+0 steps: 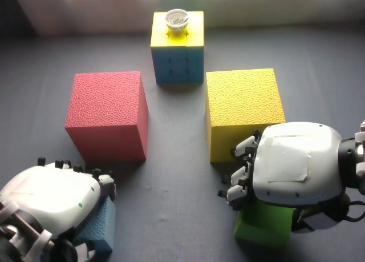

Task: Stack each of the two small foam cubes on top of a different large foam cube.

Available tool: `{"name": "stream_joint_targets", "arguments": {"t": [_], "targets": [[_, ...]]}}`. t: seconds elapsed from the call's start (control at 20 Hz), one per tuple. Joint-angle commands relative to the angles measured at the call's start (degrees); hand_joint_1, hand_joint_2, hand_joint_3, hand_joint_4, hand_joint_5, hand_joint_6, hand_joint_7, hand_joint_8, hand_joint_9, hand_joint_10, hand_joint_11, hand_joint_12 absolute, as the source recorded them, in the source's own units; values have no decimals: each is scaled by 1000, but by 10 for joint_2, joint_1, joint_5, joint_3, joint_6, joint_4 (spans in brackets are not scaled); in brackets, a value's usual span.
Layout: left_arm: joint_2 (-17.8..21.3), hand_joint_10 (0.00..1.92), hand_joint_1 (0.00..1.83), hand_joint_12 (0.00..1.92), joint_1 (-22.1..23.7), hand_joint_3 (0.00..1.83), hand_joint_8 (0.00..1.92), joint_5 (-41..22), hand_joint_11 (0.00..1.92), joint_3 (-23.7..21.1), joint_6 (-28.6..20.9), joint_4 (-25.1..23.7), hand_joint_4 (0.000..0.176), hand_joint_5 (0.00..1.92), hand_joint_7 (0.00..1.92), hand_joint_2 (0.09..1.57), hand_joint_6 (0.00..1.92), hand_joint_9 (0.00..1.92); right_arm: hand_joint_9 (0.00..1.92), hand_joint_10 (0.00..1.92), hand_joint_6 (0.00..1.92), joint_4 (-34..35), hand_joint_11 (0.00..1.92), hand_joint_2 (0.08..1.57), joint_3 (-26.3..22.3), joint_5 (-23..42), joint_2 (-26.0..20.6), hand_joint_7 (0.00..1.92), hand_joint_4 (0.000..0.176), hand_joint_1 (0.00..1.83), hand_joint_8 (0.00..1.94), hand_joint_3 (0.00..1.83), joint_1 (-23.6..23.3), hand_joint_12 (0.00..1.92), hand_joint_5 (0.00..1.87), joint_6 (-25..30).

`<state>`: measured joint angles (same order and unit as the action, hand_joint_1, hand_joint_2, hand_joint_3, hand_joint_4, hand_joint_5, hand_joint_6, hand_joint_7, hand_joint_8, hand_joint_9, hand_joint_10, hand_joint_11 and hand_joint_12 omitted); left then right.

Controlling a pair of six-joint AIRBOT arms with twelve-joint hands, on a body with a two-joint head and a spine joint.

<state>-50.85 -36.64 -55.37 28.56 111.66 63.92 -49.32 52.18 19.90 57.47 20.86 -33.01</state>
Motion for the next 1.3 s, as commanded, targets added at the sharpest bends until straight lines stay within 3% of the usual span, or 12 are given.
{"name": "stream_joint_targets", "arguments": {"t": [0.0, 0.1, 0.25, 0.4, 0.5, 0.65, 0.8, 0.95, 1.0, 1.05, 1.1, 1.25], "targets": [[0, 1431, 1191, 1670, 4, 1, 1627, -30, 334, -2, 6, -19, 0, 745, 722, 1257, 1159, 557, 965, 880, 660, 8, 585, 1072, 0, 39, -4, 1081, 0, 1257, 1007, 0, -4, 1467, 1096, -1], [1, 1425, 1198, 1668, 5, 0, 1607, -30, 347, -3, 7, -19, 0, 803, 721, 1241, 1088, 548, 922, 909, 653, 8, 543, 1082, 0, 46, -4, 1041, 0, 1254, 1080, 1, -4, 1492, 1091, -1], [8, 1408, 1198, 1668, 8, 0, 1605, -30, 272, -9, 7, -19, 0, 801, 718, 1240, 1091, 531, 945, 846, 644, 8, 561, 1076, -1, 76, -11, 1054, 0, 1252, 1034, 0, -8, 1456, 1107, 14], [19, 1395, 1190, 1638, 21, 1, 1609, -30, 340, -19, 16, -14, 0, 784, 712, 1246, 1123, 532, 914, 900, 655, 8, 518, 1076, -1, 90, -19, 1050, 0, 1248, 1028, 0, -24, 1466, 1109, 35], [31, 1390, 1178, 1633, 36, 0, 1623, -30, 258, -28, 34, -2, 0, 775, 689, 1256, 1152, 506, 911, 972, 647, 7, 535, 1073, -1, 115, -29, 1065, 0, 1254, 1018, 0, -34, 1522, 1106, 56], [56, 1393, 1188, 1638, 64, 1, 1609, -25, 276, -43, 50, 12, 0, 761, 718, 1251, 1147, 522, 933, 945, 590, -62, 571, 1062, -1, 153, -44, 1074, 0, 1256, 987, 0, -64, 1464, 1148, 144], [80, 1366, 1210, 1622, 99, 0, 1584, -10, 335, -57, 77, 35, 0, 819, 739, 1231, 1050, 569, 902, 983, 680, -69, 545, 1081, 0, 158, -51, 1038, 0, 1247, 1050, 2, -90, 1538, 1094, 165], [105, 1348, 1216, 1628, 138, 0, 1580, 1, 346, -75, 114, 65, 0, 830, 747, 1224, 1023, 581, 891, 1028, 748, -121, 558, 1092, 0, 174, -60, 1030, 0, 1244, 1068, 0, -121, 1541, 1053, 232], [110, 1586, 1308, 1647, 147, 0, 1554, 1, 337, -81, 120, 72, 0, 781, 714, 1246, 1051, 591, 885, 1008, 733, -122, 544, 1089, 0, 177, -62, 1032, 0, 1243, 1059, 0, -130, 1529, 1065, 238], [114, 1639, 1325, 1660, 154, 1, 1561, 1, 336, -84, 123, 75, 0, 756, 700, 1254, 1080, 592, 880, 1001, 730, -122, 533, 1088, 0, 177, -63, 1028, 0, 1242, 1058, 0, -138, 1523, 1070, 239], [117, 1442, 1243, 1641, 167, 0, 1559, 2, 336, -90, 135, 84, 0, 840, 748, 1223, 998, 580, 866, 1031, 723, -124, 513, 1090, 2, 177, -64, 1017, 0, 1240, 1077, 0, -149, 1558, 1073, 238], [123, 1309, 1210, 1633, 198, 1, 1530, 15, 343, -95, 163, 104, 0, 839, 770, 1214, 1029, 612, 850, 1032, 848, -123, 469, 1113, 11, 169, -64, 992, 0, 1231, 1118, 4, -173, 1559, 995, 238]]}}
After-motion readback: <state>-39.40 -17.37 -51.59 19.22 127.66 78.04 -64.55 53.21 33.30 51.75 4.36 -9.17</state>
